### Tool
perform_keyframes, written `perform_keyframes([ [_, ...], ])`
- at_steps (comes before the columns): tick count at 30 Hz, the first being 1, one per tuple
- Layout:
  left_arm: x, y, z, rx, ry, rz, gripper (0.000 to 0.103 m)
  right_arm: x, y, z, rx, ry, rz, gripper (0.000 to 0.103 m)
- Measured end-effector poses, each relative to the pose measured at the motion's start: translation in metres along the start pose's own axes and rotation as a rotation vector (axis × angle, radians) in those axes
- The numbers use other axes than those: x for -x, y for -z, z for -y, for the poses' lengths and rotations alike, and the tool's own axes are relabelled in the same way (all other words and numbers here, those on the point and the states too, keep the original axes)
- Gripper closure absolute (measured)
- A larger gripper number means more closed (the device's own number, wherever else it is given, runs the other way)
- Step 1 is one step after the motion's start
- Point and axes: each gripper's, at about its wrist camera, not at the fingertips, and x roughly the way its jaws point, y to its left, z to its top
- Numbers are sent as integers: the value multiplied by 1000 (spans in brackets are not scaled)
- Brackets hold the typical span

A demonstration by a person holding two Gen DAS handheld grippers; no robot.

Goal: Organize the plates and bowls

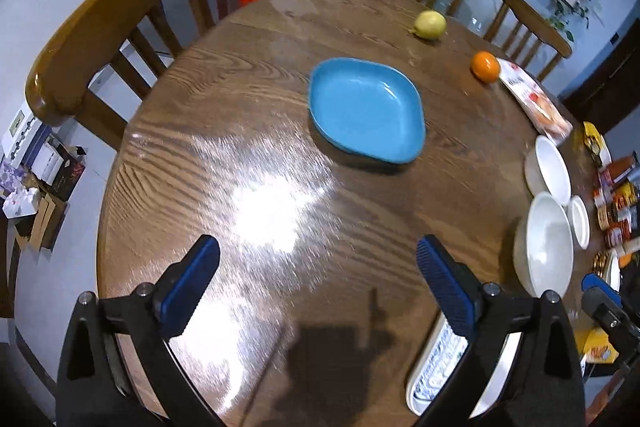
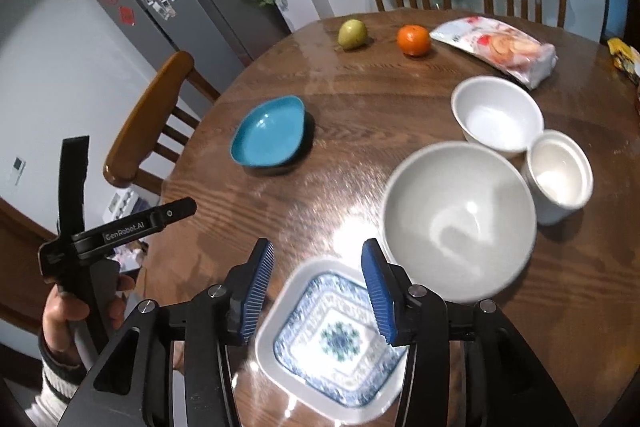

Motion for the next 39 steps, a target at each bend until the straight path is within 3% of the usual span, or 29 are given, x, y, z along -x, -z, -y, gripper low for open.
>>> perform_keyframes([
  [4, -11, -19, -5, -5, -47, 14, 4, -18, -20, -9, 8, 5, -6, 56],
  [9, -31, -41, -9, 5, -49, 10, 4, -46, -43, -14, 18, 14, -25, 56],
  [18, -74, -64, -8, -8, -102, -11, 9, -122, -75, -14, 33, 39, -84, 56],
  [22, -91, -70, -8, -17, -97, -30, 27, -154, -83, -17, 31, 41, -115, 56],
  [31, -112, -78, -10, -29, -76, -50, 52, -202, -94, -23, 37, 88, -145, 61],
  [36, -117, -80, -14, -44, -74, -60, 61, -214, -92, -22, 29, 92, -166, 74],
  [39, -116, -80, -12, -57, -57, -58, 76, -216, -93, -27, 49, 86, -170, 85],
])
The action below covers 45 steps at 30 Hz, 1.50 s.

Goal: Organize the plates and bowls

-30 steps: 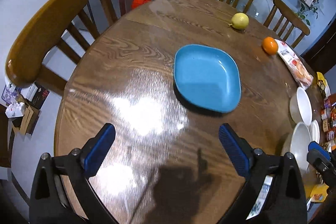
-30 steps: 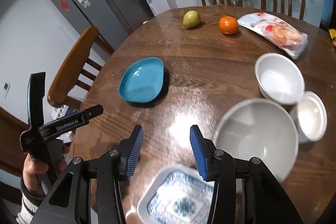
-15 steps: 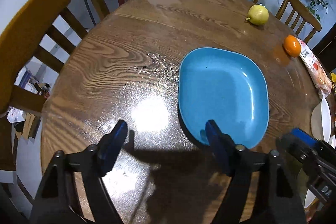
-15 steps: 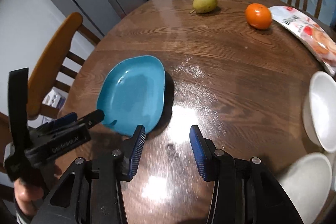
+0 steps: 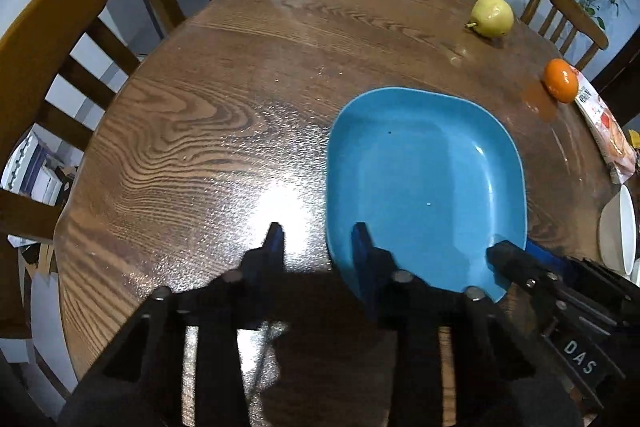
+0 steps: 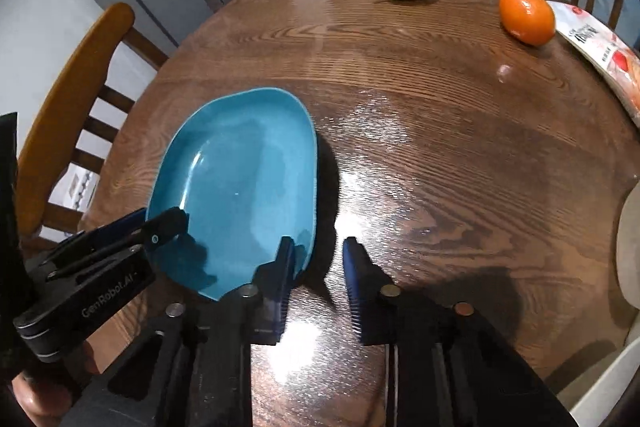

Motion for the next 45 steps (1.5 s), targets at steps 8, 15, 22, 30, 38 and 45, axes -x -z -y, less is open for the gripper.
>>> perform_keyframes([
  [8, -1, -1, 3, 2, 94, -18, 95, 4, 3, -2, 8, -14, 2, 92],
  [15, 18, 17, 6, -8, 162, -17, 95, 29, 16, -3, 11, -45, 32, 92],
  [22, 68, 50, 28, -84, 165, 54, 95, 77, 52, 9, -5, -70, 86, 92],
  [30, 106, 96, 61, -160, 188, 88, 95, 127, 112, 32, -44, -84, 136, 92],
  [38, 118, 150, 94, -232, 204, 64, 96, 154, 176, 51, -80, -63, 130, 92],
  [45, 113, 181, 107, -249, 192, 18, 96, 159, 212, 69, -110, -72, 102, 92],
])
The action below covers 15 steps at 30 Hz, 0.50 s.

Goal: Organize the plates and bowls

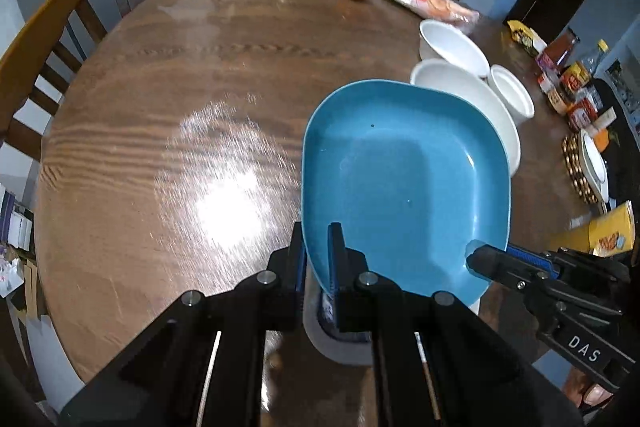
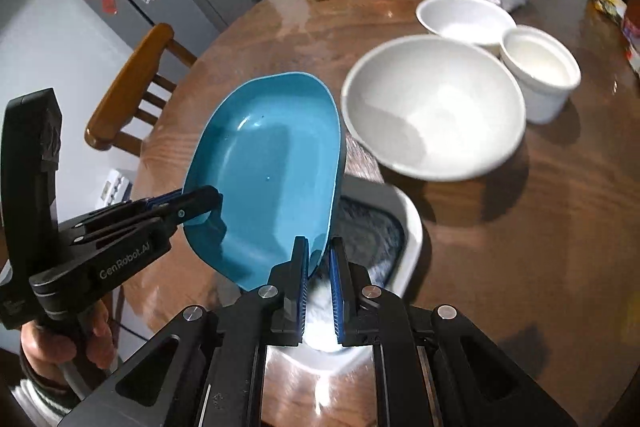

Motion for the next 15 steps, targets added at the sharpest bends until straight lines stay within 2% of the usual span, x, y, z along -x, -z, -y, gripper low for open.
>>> perform_keyframes([
  [15, -14, 26, 9, 9, -44, -62, 96, -13, 32, 13, 9, -13, -93, 92],
])
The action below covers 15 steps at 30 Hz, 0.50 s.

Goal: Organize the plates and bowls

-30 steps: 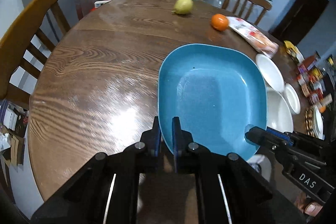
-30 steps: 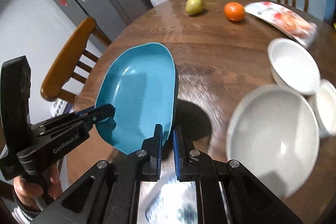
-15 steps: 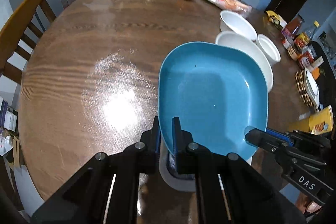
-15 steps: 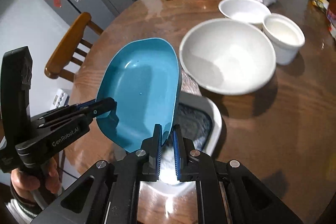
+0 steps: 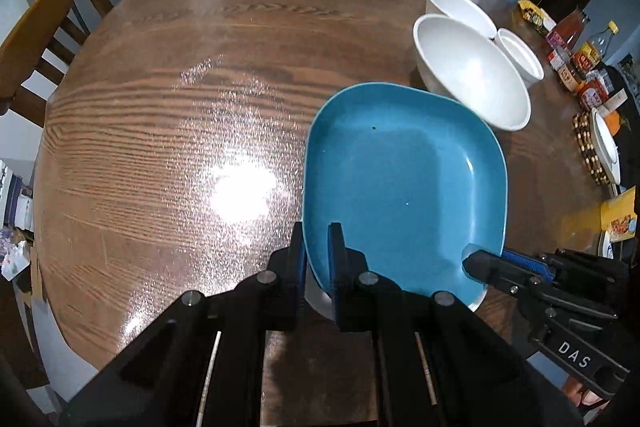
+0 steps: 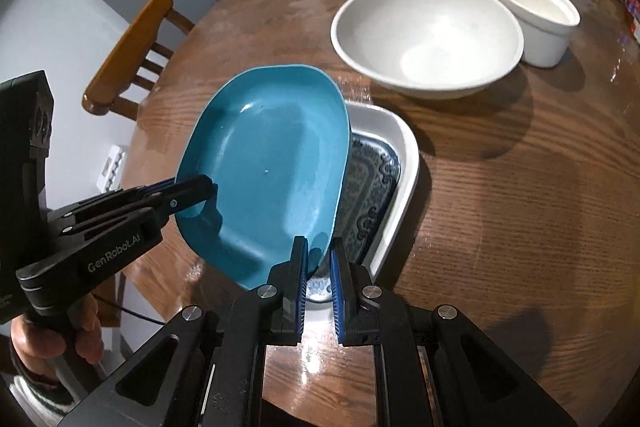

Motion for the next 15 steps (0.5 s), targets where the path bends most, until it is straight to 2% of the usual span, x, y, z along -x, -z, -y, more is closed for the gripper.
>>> perform_keyframes([
  [9, -10, 1, 6, -54, -26, -27, 95, -10, 9, 3, -17, 16, -36, 92],
  [15, -16, 2, 8, -80, -33, -44, 92, -3, 8, 7, -33, 42, -16, 92],
])
